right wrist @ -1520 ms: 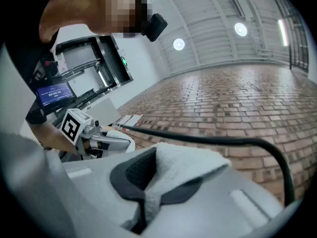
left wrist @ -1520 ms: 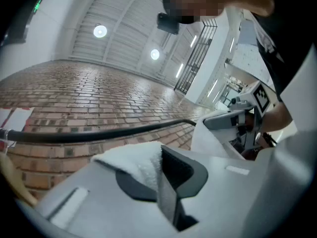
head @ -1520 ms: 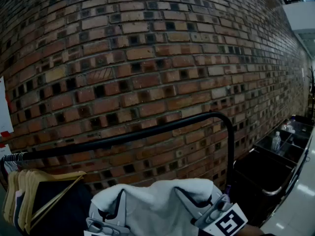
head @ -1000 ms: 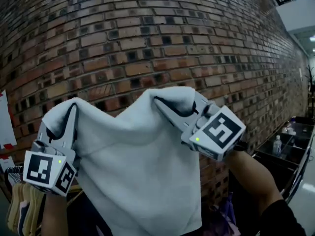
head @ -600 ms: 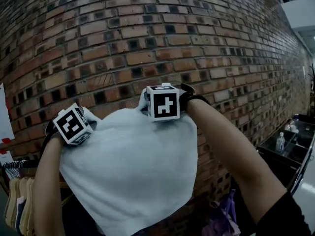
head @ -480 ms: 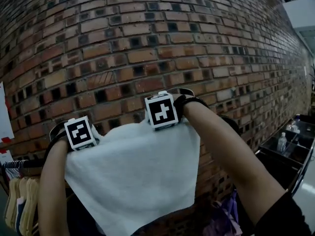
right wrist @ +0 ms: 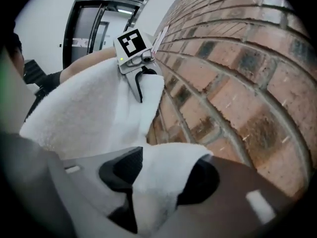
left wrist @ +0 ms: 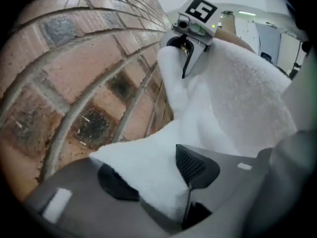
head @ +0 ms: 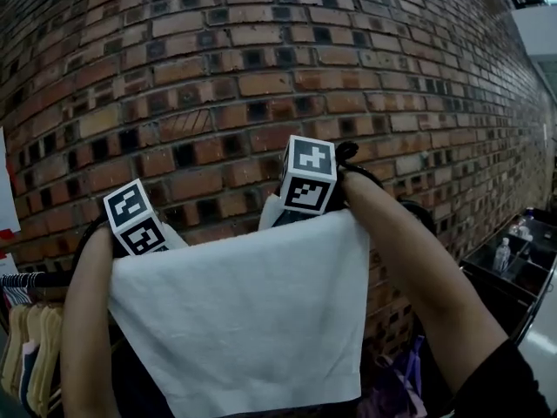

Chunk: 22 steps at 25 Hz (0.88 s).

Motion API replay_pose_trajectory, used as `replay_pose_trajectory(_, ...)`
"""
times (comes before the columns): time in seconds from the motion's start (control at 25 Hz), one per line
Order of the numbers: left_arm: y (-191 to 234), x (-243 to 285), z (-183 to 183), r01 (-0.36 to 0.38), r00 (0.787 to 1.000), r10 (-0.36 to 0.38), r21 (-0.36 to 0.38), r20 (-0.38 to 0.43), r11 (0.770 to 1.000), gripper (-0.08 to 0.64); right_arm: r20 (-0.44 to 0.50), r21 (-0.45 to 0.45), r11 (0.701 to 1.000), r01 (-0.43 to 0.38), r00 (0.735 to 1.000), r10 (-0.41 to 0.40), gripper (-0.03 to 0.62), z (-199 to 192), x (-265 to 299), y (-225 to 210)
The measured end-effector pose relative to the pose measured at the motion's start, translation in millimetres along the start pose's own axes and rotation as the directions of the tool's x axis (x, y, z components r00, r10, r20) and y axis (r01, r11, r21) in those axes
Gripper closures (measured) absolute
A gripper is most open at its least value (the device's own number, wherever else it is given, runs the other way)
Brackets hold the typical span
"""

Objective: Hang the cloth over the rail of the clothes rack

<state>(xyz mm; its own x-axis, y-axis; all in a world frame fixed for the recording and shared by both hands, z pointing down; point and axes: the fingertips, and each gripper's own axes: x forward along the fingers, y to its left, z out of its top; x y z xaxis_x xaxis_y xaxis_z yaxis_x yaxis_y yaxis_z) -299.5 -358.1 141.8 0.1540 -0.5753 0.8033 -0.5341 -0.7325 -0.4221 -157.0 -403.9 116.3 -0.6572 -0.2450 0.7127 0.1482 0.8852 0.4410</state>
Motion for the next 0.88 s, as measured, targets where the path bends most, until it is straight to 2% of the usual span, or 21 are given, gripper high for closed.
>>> replay_pose_trajectory(0.16, 4.9, -18.1, 10.4, 0.024, 0.989, -0.014, -0.068, 0.144, 0.997, 0.334, 0.045, 0.022, 1.0, -0.003, 0.999, 0.002, 0.387, 4.4, -5.5, -2.1)
replay_pose_trajectory(0.28, 15.4, -26.7, 2.5, -0.01, 0.986, 0.026, -0.095, 0.166, 0.995, 0.334, 0.073, 0.023, 1.0, 0.016, 0.997, -0.017, 0.387, 6.9, -11.1, -5.8)
replay_pose_trajectory(0.36, 21.7, -31.9, 1.7, -0.052, 0.98, 0.067, -0.084, 0.185, 0.995, 0.334, 0.088, -0.001, 0.999, 0.033, 0.996, -0.033, 0.387, 11.2, -12.2, -5.3)
replay_pose_trajectory(0.44, 24.7, -36.4, 6.0, -0.084, 0.973, 0.096, -0.065, 0.207, 0.994, 0.334, 0.065, -0.036, 0.996, 0.082, 0.995, -0.08, 0.387, 10.0, -14.0, -11.1)
replay_pose_trajectory(0.52, 21.1, -32.1, 5.5, -0.079, 0.979, 0.086, -0.045, 0.186, 0.996, 0.334, 0.044, -0.067, 0.989, 0.132, 0.991, -0.129, 0.387, 7.1, -19.7, -19.0)
replay_pose_trajectory(0.6, 19.7, -29.4, 5.7, -0.083, 0.981, 0.085, -0.019, 0.174, 0.996, 0.333, 0.071, -0.079, 0.983, 0.165, 0.985, -0.159, 0.387, 10.7, -25.1, -23.0)
replay_pose_trajectory(0.68, 23.9, -36.1, 12.6, -0.124, 0.97, 0.12, 0.007, 0.213, 0.992, 0.334, 0.11, -0.116, 0.97, 0.216, 0.973, -0.203, 0.387, 18.6, -28.2, -26.6)
replay_pose_trajectory(0.76, 32.0, -55.0, 29.6, -0.218, 0.932, 0.195, 0.044, 0.304, 0.975, 0.334, 0.21, -0.131, 0.947, 0.292, 0.942, -0.262, 0.387, 37.7, -42.5, -32.4)
replay_pose_trajectory(0.8, 35.8, -68.2, 40.4, -0.279, 0.901, 0.239, 0.061, 0.363, 0.959, 0.334, 0.282, -0.126, 0.933, 0.338, 0.914, -0.293, 0.387, 51.2, -55.7, -34.5)
replay_pose_trajectory(0.84, 38.2, -83.8, 51.5, -0.341, 0.859, 0.28, 0.072, 0.428, 0.937, 0.334, 0.359, -0.117, 0.915, 0.385, 0.876, -0.323, 0.387, 65.9, -72.0, -35.0)
replay_pose_trajectory(0.88, 38.3, -102.0, 62.9, -0.403, 0.806, 0.315, 0.074, 0.501, 0.912, 0.334, 0.438, -0.105, 0.895, 0.434, 0.828, -0.35, 0.387, 81.0, -90.4, -33.2)
